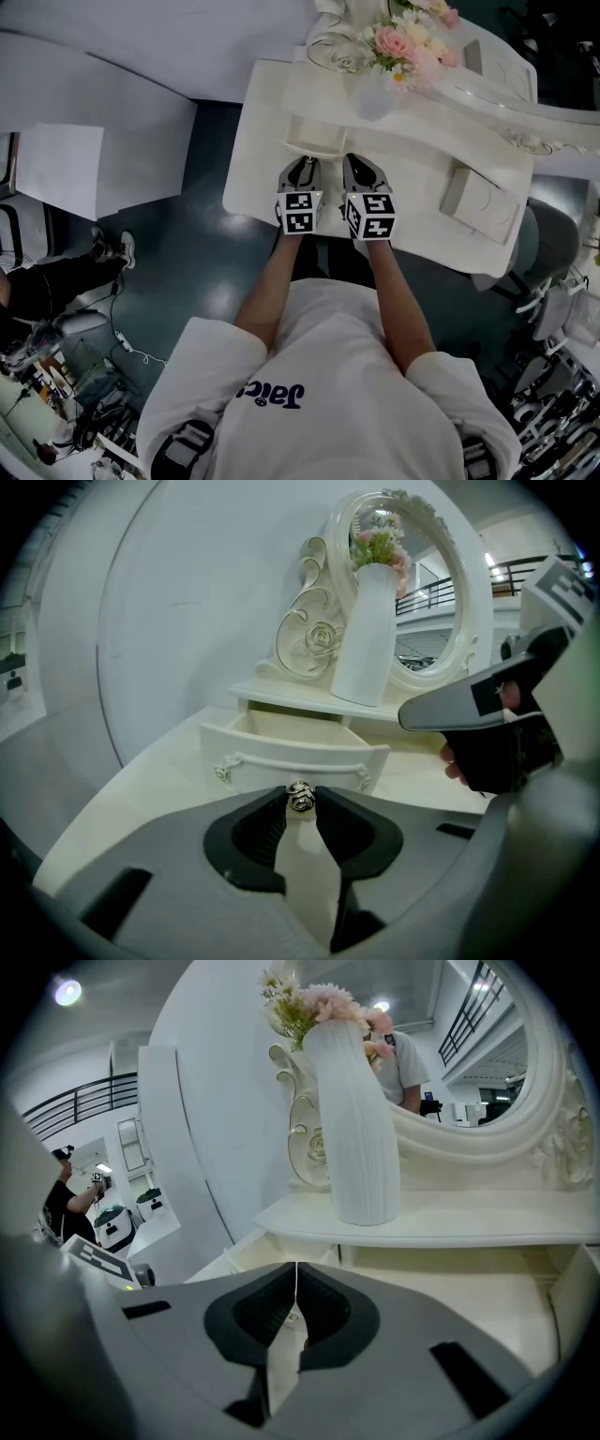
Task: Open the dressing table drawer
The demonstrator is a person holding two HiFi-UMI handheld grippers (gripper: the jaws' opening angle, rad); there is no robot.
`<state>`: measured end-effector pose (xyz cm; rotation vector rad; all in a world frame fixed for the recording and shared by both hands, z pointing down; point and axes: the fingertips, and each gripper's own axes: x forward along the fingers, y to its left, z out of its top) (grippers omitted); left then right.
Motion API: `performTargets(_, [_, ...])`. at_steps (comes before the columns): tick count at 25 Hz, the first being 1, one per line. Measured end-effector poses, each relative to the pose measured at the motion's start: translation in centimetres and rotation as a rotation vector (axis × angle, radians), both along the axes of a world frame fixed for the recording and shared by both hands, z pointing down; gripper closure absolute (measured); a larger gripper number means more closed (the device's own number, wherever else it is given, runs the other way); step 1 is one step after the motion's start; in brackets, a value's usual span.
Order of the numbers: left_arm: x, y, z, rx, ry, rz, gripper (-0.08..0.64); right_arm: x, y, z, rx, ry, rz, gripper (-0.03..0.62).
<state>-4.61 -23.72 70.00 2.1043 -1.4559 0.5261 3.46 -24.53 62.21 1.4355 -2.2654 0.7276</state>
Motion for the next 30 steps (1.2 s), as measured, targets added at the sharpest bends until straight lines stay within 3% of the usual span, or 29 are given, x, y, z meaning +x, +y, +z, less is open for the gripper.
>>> performTargets(8, [-0.3, 0.2, -0.8, 0.004, -0.010, 0.026, 0.456, -0.1, -0.1, -0.8, 0.016, -0.007, 0.000, 0.589])
performTargets(15, [-1.1, 0.5, -3.2, 0.065, -0.009, 0.039, 0.456, 0.2, -0.4, -2.6, 0.054, -0.016, -0.003, 0.589])
performTargets(22, [-2.0, -1.4, -10.2, 0.201, 0.016, 0.029, 0.456, 1.9, -1.6, -7.7, 0.168, -0.030, 0.033, 0.589])
performTargets(30, [-0.5, -4.3, -20.1, 0.391, 0.079, 0.050, 0.465, 5.1, -2.5, -15.2, 0.332, -0.045, 0.098, 0.589])
